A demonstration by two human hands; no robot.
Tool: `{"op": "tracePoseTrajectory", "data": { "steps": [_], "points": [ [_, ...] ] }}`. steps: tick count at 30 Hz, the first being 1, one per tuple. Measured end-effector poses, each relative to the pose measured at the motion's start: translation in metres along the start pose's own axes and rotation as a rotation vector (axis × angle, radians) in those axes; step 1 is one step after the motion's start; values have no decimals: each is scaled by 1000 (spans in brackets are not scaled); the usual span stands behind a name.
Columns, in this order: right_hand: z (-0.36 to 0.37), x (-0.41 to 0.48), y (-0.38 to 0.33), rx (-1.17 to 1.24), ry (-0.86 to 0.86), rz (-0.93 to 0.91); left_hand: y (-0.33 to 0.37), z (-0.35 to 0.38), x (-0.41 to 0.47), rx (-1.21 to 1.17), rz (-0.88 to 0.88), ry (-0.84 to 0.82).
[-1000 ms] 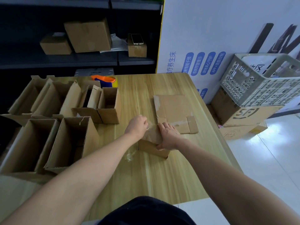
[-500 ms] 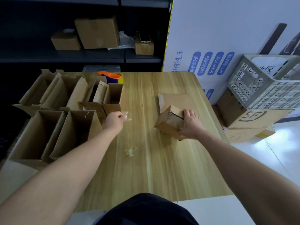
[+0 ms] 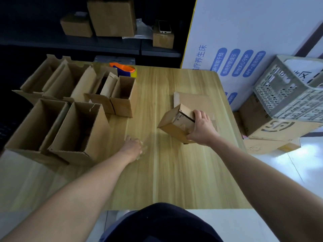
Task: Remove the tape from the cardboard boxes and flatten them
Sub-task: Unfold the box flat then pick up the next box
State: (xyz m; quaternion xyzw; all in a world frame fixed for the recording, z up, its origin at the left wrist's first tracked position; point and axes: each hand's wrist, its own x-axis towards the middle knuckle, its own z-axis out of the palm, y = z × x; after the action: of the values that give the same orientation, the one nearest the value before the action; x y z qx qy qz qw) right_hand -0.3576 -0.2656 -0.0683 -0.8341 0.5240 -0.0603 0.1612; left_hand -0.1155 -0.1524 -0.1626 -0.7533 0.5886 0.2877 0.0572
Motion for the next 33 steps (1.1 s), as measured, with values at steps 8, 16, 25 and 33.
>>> {"op": "tracePoseTrajectory", "data": {
  "steps": [8,16,25,33],
  "points": [
    [9,6,-11,48,-35,-85,12,20,-7,-226,-96,176],
    [17,12,-27,56,-100,-121,5,26,-12,-546,-209,234],
    [26,20,-51,135,-159,-57,-19,9,-19,-682,-228,46],
    [32,14,-61,133,-169,-24,-24,-14,-21,-339,-215,218]
  ]
}}
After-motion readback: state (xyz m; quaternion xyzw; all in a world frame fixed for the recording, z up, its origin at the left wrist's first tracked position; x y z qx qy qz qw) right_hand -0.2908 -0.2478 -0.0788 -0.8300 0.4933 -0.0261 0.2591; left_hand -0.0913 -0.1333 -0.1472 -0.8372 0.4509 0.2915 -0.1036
